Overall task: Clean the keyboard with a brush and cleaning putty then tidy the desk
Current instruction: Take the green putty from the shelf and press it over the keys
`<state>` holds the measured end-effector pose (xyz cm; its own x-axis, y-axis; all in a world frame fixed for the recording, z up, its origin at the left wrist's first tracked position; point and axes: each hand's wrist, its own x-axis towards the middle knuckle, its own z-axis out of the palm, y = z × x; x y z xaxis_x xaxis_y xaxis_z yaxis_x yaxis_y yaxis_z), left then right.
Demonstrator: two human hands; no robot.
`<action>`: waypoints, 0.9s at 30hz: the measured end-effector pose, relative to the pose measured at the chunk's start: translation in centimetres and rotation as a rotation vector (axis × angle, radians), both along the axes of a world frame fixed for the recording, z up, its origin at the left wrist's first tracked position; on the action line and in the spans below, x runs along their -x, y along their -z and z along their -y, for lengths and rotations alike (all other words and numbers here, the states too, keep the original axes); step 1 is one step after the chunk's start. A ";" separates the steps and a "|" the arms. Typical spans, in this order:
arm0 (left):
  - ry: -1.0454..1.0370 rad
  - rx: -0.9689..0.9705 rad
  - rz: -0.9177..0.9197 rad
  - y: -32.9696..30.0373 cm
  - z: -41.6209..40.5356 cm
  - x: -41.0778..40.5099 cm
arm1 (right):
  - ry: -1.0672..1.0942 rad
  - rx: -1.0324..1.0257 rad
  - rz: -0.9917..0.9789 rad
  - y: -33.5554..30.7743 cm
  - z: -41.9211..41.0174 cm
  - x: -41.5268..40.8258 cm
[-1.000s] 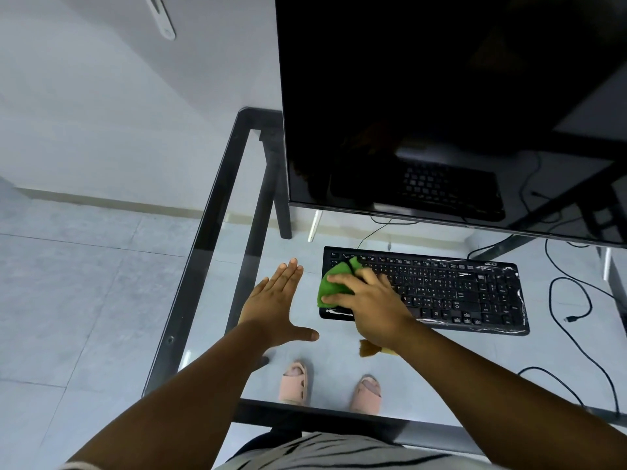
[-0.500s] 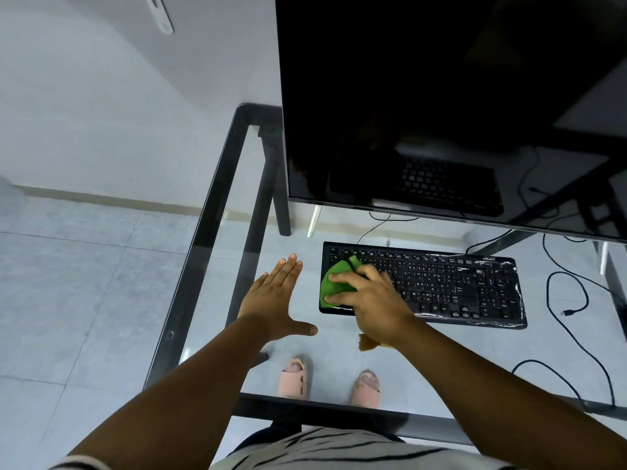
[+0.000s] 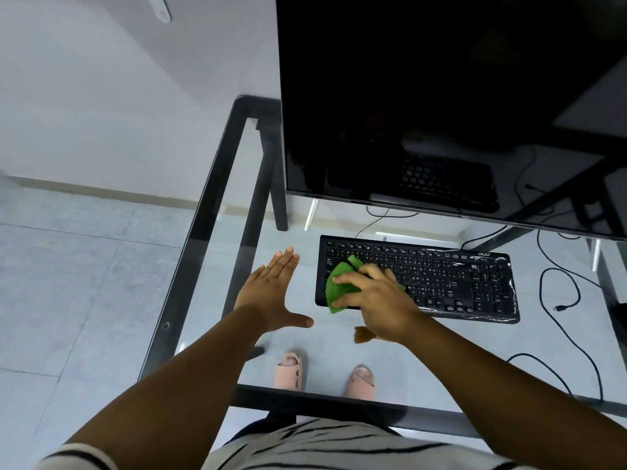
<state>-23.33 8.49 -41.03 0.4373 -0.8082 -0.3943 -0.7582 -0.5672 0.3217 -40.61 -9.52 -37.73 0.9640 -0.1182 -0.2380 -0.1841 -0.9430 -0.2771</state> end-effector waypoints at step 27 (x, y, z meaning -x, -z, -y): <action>-0.013 -0.020 0.000 0.1 0.1 0.1 | -0.055 0.045 -0.014 -0.7 -0.4 -0.1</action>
<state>-23.46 8.41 -41.09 0.4475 -0.7948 -0.4099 -0.7511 -0.5828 0.3101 -40.52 -9.08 -37.00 0.9659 -0.0757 -0.2475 -0.1349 -0.9633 -0.2319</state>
